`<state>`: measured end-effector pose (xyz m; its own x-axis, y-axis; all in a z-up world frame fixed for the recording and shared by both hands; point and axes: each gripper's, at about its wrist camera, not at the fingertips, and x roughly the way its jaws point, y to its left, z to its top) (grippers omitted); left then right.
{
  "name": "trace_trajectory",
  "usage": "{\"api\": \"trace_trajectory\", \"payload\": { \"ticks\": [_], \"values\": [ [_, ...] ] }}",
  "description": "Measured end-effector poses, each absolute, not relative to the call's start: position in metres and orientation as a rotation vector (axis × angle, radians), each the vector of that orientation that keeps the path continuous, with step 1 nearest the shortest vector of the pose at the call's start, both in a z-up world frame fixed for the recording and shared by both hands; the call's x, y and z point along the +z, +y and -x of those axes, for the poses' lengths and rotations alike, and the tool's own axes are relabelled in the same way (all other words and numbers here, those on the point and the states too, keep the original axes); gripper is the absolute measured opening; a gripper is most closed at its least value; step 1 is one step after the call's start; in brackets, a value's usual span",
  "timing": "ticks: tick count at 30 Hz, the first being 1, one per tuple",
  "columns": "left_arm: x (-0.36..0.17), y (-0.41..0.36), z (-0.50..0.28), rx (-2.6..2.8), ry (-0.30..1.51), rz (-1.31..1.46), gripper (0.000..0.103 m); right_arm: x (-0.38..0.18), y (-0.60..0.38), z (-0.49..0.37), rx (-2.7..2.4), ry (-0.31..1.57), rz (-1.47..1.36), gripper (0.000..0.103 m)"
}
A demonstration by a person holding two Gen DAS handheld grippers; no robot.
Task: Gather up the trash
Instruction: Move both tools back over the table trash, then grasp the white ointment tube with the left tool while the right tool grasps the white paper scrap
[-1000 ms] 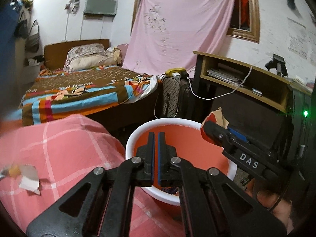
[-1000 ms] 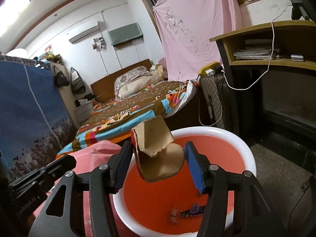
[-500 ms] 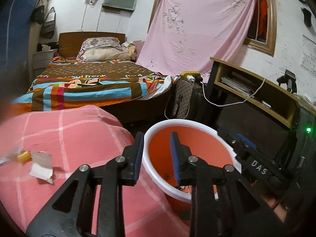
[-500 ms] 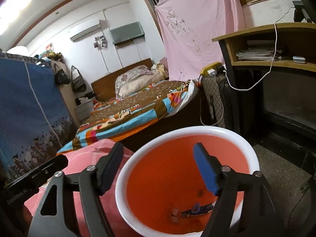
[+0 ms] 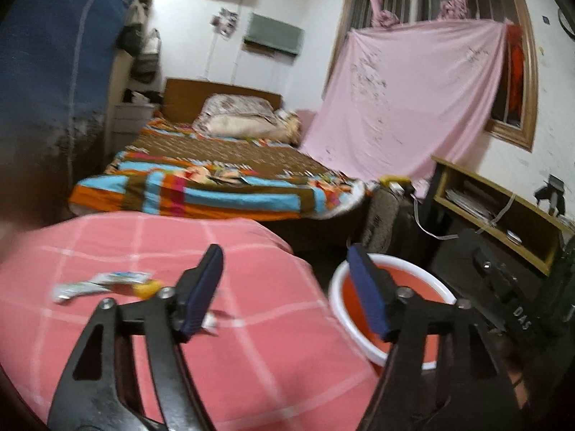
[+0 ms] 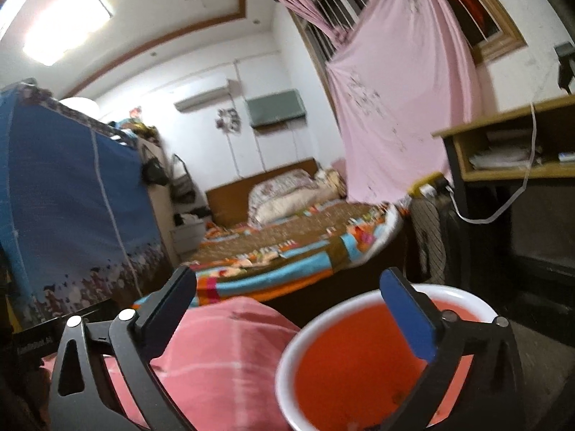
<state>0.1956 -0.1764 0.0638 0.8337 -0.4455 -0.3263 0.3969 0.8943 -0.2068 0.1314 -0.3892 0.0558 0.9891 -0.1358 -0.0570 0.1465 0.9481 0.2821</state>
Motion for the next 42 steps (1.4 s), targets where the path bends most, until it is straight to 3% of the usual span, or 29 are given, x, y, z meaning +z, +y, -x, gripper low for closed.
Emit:
{"api": "trace_trajectory", "payload": {
  "ticks": [6, 20, 26, 36, 42],
  "values": [
    [0.072, -0.129, -0.183, -0.333, 0.271, 0.152, 0.090, 0.069, -0.358, -0.132, -0.070, -0.030, -0.236, 0.103],
    [0.078, -0.037, -0.165, -0.143, 0.103, 0.140, 0.090, 0.086, -0.274, -0.151, 0.103, -0.097, -0.087, 0.103],
    [0.067, -0.014, -0.175, -0.092, 0.093, 0.091, 0.090, 0.081, -0.250, -0.179, 0.139, -0.014, -0.033, 0.103],
    [0.042, -0.008, -0.215, -0.144, 0.312, 0.079, 0.090, 0.043, -0.231, -0.241, 0.174, 0.325, 0.004, 0.103],
    [0.019, -0.012, -0.252, -0.188, 0.535, 0.091, 0.083, 0.027, -0.235, -0.264, 0.200, 0.504, -0.043, 0.103]
  ]
}}
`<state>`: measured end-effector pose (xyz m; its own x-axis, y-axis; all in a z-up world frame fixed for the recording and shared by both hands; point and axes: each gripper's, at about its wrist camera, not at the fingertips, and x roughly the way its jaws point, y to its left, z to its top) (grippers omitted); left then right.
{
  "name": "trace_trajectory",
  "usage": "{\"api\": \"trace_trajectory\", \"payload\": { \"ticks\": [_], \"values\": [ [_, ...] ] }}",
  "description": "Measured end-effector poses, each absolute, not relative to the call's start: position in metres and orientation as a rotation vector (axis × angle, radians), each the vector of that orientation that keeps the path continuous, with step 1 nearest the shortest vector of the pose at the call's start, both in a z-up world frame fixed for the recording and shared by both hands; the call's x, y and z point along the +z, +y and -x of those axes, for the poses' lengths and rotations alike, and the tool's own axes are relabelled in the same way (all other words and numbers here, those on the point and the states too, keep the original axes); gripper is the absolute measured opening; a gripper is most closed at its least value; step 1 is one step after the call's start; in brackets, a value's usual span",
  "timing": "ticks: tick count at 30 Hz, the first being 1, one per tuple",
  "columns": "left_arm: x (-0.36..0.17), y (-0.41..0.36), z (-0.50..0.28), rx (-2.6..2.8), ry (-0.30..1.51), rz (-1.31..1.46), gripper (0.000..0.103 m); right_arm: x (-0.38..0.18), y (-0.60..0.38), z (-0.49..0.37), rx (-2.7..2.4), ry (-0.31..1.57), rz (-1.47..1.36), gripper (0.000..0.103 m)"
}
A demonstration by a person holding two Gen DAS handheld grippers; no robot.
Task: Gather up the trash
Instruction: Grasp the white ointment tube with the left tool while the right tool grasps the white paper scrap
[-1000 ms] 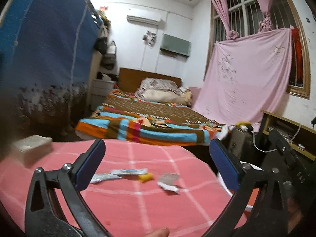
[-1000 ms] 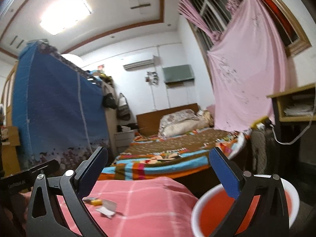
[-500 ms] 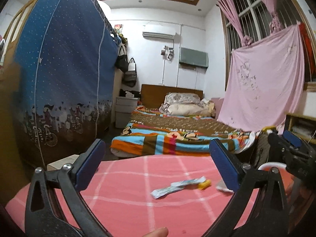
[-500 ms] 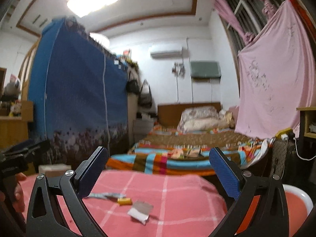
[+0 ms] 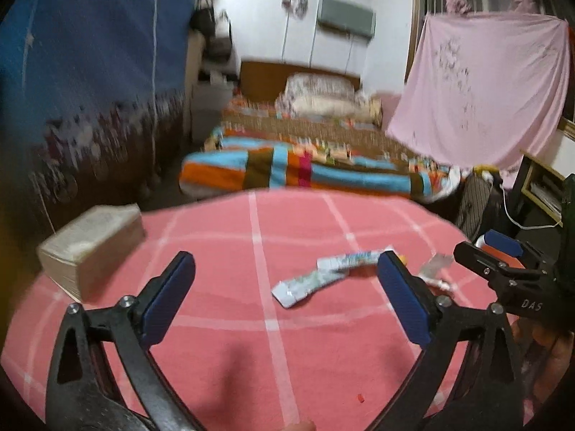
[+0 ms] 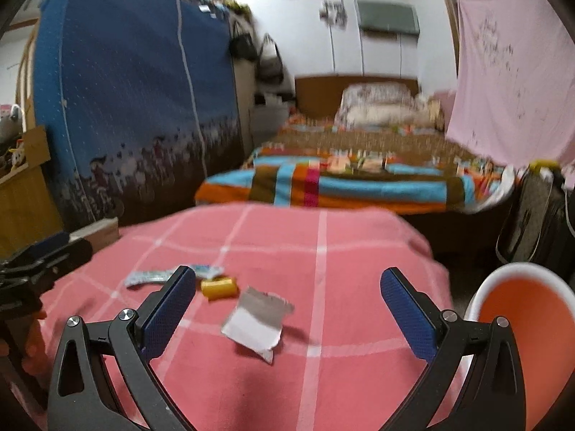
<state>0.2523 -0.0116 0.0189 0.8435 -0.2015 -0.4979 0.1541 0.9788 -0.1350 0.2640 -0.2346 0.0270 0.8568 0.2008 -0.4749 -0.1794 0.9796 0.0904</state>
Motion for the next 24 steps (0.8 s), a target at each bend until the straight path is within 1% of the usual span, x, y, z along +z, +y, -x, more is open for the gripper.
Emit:
{"api": "trace_trajectory", "payload": {
  "ticks": [4, 7, 8, 9, 11, 12, 13, 15, 18, 20, 21, 22, 24],
  "values": [
    [0.005, -0.011, -0.272, -0.221, 0.659, 0.124, 0.072, 0.018, -0.230, -0.275, 0.217, 0.588, -0.040, 0.102],
    [0.000, -0.012, -0.282, -0.248, 0.721, 0.137, 0.068, 0.011, -0.225, -0.281, 0.224, 0.645, -0.015, 0.097],
    [-0.002, -0.011, -0.286, -0.257, 0.740, 0.140, 0.064, 0.009, -0.224, -0.283, 0.230, 0.662, -0.008, 0.093],
    [-0.004, -0.012, -0.288, -0.264, 0.757, 0.140, 0.062, 0.008, -0.223, -0.284, 0.236, 0.674, -0.003, 0.086],
    [-0.009, -0.015, -0.295, -0.281, 0.801, 0.138, 0.054, 0.004, -0.221, -0.287, 0.252, 0.710, 0.005, 0.078],
    [-0.011, -0.016, -0.298, -0.287, 0.816, 0.135, 0.052, 0.002, -0.220, -0.288, 0.258, 0.723, 0.007, 0.073],
    [-0.013, -0.019, -0.300, -0.292, 0.829, 0.128, 0.050, 0.002, -0.219, -0.290, 0.264, 0.733, 0.007, 0.070],
    [-0.011, -0.022, -0.302, -0.297, 0.829, 0.116, 0.048, 0.000, -0.218, -0.292, 0.277, 0.751, 0.005, 0.061],
    [-0.011, -0.027, -0.301, -0.307, 0.839, 0.085, 0.042, -0.003, -0.216, -0.293, 0.303, 0.775, 0.002, 0.054],
    [-0.011, -0.032, -0.300, -0.309, 0.845, 0.060, 0.033, -0.005, -0.217, -0.295, 0.312, 0.786, -0.007, 0.051],
    [-0.011, -0.034, -0.299, -0.311, 0.847, 0.045, 0.030, -0.005, -0.217, -0.294, 0.317, 0.788, -0.013, 0.048],
    [-0.011, -0.036, -0.301, -0.311, 0.849, 0.035, 0.026, -0.005, -0.218, -0.295, 0.325, 0.790, -0.021, 0.046],
    [-0.010, -0.039, -0.300, -0.317, 0.853, 0.007, 0.022, -0.004, -0.218, -0.294, 0.335, 0.789, -0.030, 0.040]
  ]
}}
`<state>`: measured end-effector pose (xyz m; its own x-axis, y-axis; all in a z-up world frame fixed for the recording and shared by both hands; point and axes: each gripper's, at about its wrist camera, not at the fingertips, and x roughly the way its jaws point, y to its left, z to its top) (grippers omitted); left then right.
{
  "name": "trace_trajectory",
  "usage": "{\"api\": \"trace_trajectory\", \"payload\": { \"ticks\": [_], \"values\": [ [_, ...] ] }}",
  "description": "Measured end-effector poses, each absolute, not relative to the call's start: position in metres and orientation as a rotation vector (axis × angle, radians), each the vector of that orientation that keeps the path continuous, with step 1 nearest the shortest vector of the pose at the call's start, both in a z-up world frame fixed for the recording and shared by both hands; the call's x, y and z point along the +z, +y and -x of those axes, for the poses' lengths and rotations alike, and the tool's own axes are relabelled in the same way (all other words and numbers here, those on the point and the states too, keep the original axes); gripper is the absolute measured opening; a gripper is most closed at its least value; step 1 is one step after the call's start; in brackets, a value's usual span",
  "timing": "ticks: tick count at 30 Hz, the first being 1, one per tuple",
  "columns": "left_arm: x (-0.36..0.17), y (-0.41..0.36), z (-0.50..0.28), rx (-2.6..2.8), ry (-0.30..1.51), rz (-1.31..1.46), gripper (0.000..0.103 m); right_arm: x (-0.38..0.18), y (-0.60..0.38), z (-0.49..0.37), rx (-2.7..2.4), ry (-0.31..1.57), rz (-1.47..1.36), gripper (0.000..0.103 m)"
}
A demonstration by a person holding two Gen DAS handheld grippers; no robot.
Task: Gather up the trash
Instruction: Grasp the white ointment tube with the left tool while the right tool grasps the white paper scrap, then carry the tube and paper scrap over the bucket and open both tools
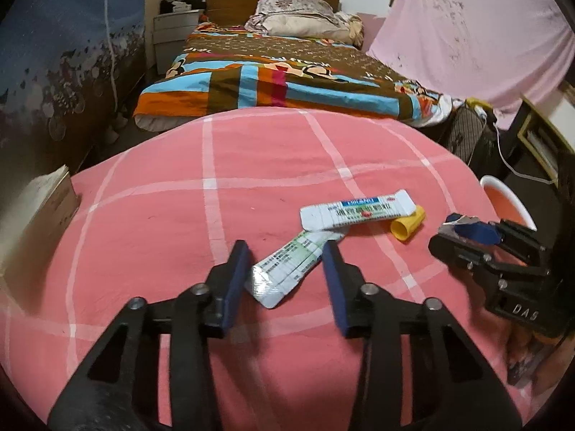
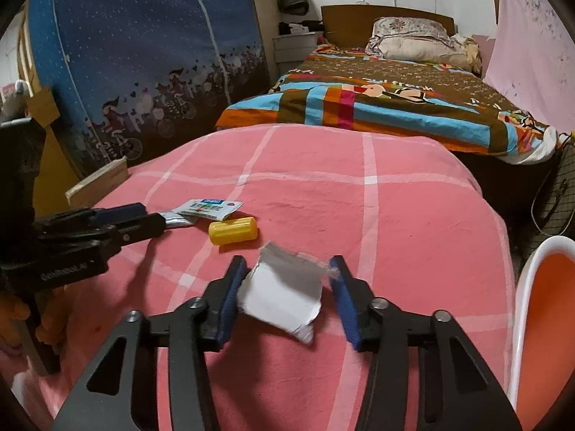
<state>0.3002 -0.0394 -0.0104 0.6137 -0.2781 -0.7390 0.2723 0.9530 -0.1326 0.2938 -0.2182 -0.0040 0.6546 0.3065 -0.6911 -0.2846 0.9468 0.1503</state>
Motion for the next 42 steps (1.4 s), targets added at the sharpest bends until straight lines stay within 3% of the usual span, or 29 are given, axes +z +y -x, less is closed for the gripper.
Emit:
{"api": "trace_trajectory", "payload": {
  "ticks": [5, 19, 42],
  "values": [
    [-0.008, -0.044, -0.299, -0.333, 0.853, -0.044, 0.014, -0.002, -0.219, -0.291, 0.350, 0.783, -0.049, 0.037],
    [0.001, -0.035, -0.264, -0.344, 0.825, 0.041, 0.012, 0.014, -0.234, -0.267, 0.370, 0.650, -0.129, 0.036],
    [0.051, -0.068, -0.192, -0.294, 0.479, 0.138, 0.011, 0.047, -0.279, -0.205, 0.361, 0.343, -0.272, 0.036]
  ]
}}
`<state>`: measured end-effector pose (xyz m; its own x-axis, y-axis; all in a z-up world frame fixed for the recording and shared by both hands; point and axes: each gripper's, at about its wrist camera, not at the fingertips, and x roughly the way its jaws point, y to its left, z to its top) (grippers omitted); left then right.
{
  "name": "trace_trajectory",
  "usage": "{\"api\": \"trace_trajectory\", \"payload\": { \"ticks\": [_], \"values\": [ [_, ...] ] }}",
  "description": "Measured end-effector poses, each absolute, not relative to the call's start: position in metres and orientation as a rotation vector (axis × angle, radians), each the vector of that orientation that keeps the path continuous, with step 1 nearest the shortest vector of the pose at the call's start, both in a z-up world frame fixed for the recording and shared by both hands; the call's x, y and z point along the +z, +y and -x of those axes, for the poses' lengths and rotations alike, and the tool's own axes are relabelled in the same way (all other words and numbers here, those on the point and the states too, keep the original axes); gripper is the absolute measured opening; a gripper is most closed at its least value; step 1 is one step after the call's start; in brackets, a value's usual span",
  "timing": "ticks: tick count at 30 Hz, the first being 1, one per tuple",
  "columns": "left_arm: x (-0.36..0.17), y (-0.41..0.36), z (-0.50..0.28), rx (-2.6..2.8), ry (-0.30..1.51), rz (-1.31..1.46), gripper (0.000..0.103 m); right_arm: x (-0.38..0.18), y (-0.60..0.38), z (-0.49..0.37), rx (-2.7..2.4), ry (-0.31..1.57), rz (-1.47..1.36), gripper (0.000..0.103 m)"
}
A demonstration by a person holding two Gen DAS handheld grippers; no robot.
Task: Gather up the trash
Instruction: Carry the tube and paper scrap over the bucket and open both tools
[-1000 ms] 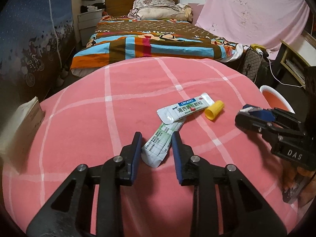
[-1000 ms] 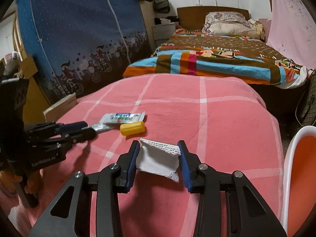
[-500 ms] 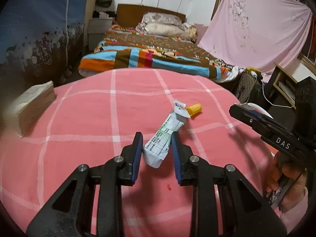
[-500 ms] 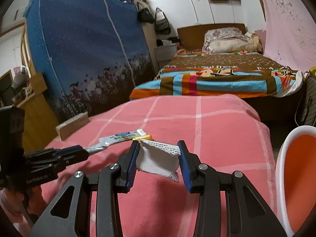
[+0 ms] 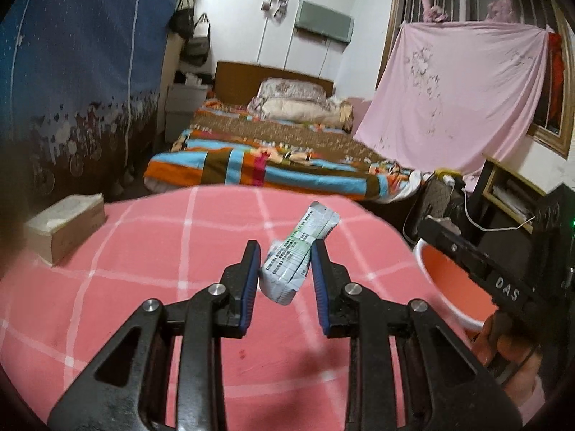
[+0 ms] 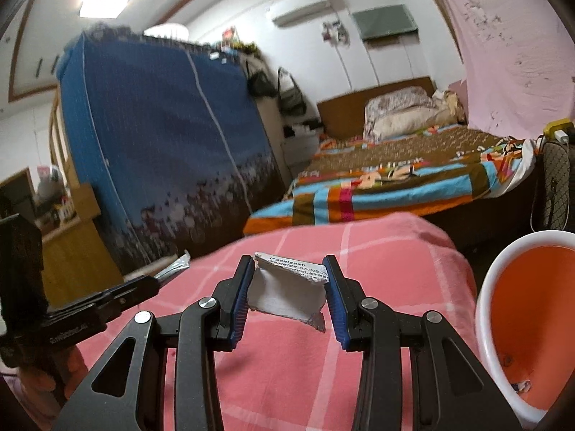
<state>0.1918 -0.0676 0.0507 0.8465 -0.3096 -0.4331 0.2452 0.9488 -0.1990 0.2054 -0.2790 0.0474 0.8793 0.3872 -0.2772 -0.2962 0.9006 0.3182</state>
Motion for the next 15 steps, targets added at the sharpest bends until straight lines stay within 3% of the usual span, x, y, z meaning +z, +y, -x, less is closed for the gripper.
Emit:
{"api": "trace_trajectory", "payload": {
  "ticks": [15],
  "values": [
    [0.083, -0.130, -0.179, -0.369, 0.332, 0.083, 0.011, 0.073, -0.327, -0.159, 0.176, 0.084, -0.223, 0.037]
  ]
}}
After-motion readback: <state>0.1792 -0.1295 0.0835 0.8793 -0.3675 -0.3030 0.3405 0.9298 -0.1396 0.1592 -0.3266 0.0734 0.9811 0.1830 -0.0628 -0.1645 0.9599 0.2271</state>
